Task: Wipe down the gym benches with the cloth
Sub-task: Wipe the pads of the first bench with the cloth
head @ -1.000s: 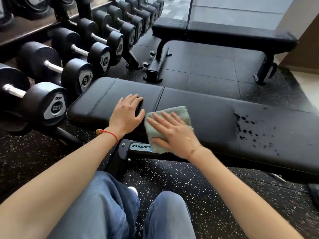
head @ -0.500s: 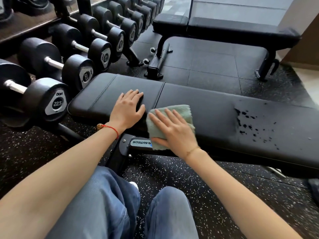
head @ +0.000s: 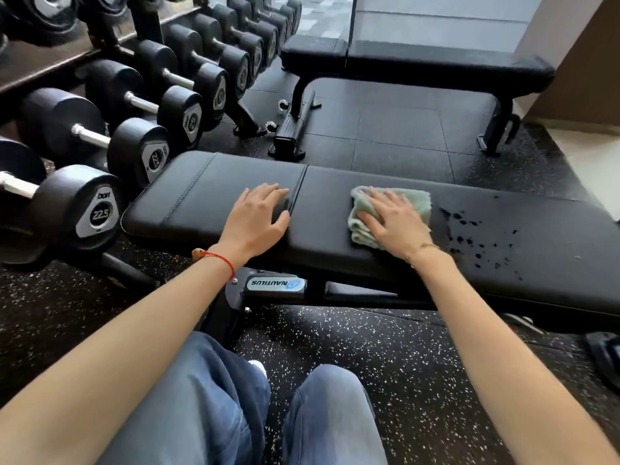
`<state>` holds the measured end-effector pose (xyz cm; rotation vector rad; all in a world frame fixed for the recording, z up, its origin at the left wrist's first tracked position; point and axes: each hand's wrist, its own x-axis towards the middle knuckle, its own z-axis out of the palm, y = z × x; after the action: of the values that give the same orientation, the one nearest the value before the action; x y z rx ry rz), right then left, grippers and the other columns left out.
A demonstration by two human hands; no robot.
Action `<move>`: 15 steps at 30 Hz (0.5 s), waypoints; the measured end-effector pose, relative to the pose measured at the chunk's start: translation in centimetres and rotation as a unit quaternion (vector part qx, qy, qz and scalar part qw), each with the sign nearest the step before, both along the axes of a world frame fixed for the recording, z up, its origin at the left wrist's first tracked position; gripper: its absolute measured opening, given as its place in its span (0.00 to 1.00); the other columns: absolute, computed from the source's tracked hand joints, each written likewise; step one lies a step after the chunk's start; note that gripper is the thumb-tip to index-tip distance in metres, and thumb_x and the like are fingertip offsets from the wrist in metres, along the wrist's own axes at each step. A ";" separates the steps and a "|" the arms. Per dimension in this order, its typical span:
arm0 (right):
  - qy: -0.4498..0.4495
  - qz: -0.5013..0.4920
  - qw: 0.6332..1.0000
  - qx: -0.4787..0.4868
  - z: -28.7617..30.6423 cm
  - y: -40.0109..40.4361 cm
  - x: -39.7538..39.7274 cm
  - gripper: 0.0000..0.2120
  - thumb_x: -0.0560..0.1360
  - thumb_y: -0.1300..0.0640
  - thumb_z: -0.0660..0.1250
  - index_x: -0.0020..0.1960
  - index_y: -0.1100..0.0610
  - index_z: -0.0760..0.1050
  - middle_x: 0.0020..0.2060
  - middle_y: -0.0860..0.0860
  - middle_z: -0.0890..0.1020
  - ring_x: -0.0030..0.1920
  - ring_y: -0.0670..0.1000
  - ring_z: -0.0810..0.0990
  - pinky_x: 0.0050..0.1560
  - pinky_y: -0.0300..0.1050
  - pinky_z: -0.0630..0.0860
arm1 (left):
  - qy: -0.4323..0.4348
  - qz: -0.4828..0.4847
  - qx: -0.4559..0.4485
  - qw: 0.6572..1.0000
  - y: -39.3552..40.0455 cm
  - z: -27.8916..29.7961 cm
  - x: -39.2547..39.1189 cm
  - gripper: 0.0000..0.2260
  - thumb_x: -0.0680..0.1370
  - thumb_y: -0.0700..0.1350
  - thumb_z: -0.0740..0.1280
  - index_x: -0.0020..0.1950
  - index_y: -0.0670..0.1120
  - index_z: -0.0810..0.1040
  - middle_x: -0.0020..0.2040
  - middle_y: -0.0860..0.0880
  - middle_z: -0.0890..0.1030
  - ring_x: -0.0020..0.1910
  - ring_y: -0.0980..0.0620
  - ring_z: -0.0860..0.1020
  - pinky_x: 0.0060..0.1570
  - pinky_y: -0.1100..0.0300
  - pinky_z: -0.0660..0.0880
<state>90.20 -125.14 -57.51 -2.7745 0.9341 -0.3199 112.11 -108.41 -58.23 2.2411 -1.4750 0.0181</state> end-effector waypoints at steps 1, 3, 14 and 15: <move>0.007 0.010 1.000 0.004 -0.2 0.9 1.3 0.26 0.80 0.42 0.53 0.75 0.49 0.60 0.75 0.49 0.62 0.76 0.54 0.56 0.76 0.52 0.47 | -0.002 -0.011 -0.007 1.000 -0.5 0.0 -0.8 0.25 0.77 0.52 0.58 0.73 0.47 0.71 0.74 0.46 0.70 0.75 0.47 0.64 0.76 0.49 0.54; -0.005 0.064 0.998 -0.001 -0.5 3.6 0.9 0.27 0.79 0.40 0.51 0.75 0.47 0.59 0.75 0.47 0.62 0.77 0.52 0.55 0.77 0.52 0.47 | 0.000 -0.021 -0.008 1.000 -1.2 -0.3 -1.7 0.23 0.78 0.50 0.60 0.74 0.47 0.69 0.75 0.46 0.68 0.76 0.48 0.62 0.77 0.49 0.53; 0.006 -0.057 0.998 0.022 0.4 -5.3 -0.5 0.24 0.81 0.48 0.56 0.75 0.53 0.61 0.75 0.53 0.62 0.75 0.56 0.58 0.75 0.52 0.50 | -0.031 -0.014 -0.017 0.999 -1.2 -1.3 -2.0 0.26 0.76 0.54 0.56 0.72 0.47 0.70 0.74 0.47 0.69 0.75 0.48 0.64 0.76 0.49 0.54; 0.018 -0.062 0.998 0.019 0.5 -5.1 1.5 0.24 0.81 0.48 0.55 0.75 0.52 0.59 0.76 0.52 0.60 0.76 0.56 0.56 0.75 0.53 0.49 | -0.031 -0.013 -0.017 0.999 -1.2 -1.3 -2.0 0.26 0.76 0.54 0.56 0.72 0.47 0.71 0.74 0.47 0.69 0.75 0.48 0.64 0.76 0.49 0.54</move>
<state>91.65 -130.27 -57.01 -2.7027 1.1135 -0.2682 110.14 -109.63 -59.54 2.2128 -1.5251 0.1044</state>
